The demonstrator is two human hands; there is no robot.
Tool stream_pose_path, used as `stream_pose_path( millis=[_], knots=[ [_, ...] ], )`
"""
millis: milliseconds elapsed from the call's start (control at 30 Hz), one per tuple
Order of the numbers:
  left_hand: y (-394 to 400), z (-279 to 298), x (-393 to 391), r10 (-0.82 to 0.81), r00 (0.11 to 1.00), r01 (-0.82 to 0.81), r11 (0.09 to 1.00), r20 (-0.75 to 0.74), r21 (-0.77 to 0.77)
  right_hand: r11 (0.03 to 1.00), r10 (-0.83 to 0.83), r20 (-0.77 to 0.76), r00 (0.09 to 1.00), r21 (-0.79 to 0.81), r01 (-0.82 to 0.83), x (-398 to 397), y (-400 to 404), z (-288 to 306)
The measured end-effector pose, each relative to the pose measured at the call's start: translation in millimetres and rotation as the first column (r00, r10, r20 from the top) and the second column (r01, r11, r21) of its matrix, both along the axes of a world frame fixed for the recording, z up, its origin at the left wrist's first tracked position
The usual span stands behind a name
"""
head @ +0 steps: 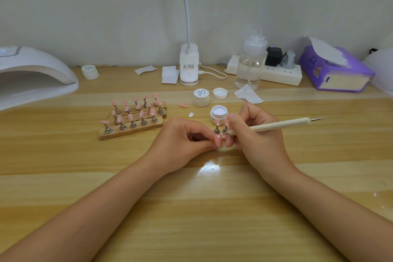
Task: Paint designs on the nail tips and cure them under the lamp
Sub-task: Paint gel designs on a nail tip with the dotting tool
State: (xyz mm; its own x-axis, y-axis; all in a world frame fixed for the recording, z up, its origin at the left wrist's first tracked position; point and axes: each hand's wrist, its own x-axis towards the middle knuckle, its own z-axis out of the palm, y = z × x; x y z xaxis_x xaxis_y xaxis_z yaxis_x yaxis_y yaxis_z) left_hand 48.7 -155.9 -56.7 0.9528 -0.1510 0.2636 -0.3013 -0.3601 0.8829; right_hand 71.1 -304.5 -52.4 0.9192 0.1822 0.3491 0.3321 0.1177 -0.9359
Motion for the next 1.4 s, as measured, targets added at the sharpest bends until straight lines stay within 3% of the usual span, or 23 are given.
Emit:
stream_pose_path(
  millis=[467, 933, 1400],
  knots=[
    [-0.7, 3.7, -4.8, 0.007, 0.998, -0.013, 0.995, -0.061, -0.101, 0.991, -0.076, 0.015, 0.997, 0.112, 0.074, -8.6, -4.8, 13.9],
    [0.9, 2.9, -3.4, -0.023, 0.997, 0.013, 0.991, -0.076, -0.132, 0.997, -0.081, -0.018, 0.997, 0.017, 0.081, -13.9, -2.3, 9.2],
    [-0.5, 5.8, -2.8, -0.044, 0.995, 0.031, 0.989, -0.088, -0.148, 1.0, 0.011, 0.098, 0.995, -0.027, -0.009, -8.2, 0.7, -0.2]
  ],
)
